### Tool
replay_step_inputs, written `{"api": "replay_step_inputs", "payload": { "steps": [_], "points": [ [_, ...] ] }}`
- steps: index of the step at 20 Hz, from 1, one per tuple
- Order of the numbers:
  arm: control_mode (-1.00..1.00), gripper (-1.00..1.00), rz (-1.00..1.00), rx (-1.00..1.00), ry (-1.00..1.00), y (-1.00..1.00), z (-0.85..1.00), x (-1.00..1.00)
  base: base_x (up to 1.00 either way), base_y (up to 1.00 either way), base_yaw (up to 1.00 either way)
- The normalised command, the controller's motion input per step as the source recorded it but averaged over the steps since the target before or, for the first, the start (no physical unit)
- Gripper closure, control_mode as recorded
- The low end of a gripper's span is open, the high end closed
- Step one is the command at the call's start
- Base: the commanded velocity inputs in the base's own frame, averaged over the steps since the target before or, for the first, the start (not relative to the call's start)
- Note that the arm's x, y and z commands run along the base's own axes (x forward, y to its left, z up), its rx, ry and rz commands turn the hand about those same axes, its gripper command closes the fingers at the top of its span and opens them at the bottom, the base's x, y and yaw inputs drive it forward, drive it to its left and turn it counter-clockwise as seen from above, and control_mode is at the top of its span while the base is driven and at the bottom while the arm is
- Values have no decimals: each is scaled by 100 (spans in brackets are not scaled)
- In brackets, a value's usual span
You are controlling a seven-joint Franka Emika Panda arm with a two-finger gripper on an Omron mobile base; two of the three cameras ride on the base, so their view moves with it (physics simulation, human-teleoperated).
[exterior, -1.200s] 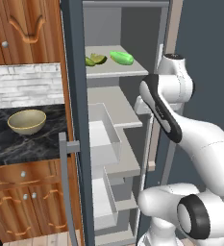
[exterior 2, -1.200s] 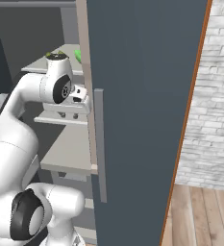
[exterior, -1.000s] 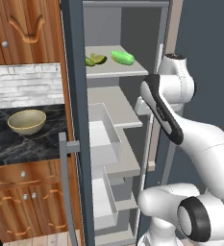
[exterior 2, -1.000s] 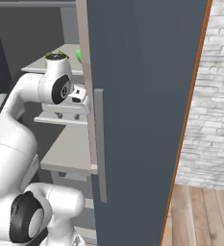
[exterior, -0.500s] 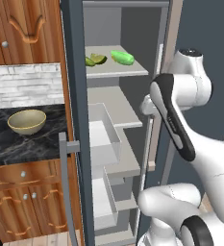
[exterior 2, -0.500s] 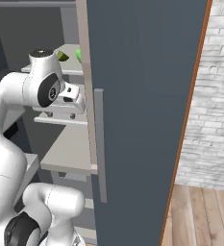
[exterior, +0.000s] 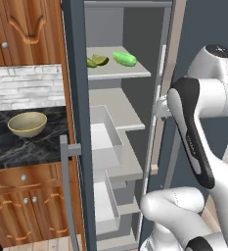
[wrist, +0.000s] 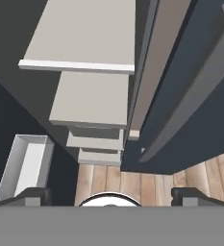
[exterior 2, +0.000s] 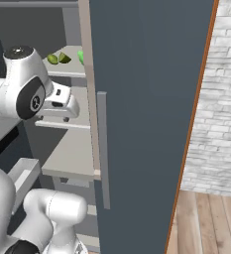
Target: Take the mango, corn, and lemon wedge from the freezer and place them in the bowl on the counter.
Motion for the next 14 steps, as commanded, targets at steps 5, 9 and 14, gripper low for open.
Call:
{"api": "replay_step_inputs", "payload": {
  "steps": [5,9,14],
  "points": [
    [-100,-100,0,0,-7,0,35,-43,0,0,0],
    [-100,-100,0,0,-6,-1,40,-44,0,0,0],
    [-100,-100,0,0,-5,-6,27,-40,0,0,0]
  ]
}}
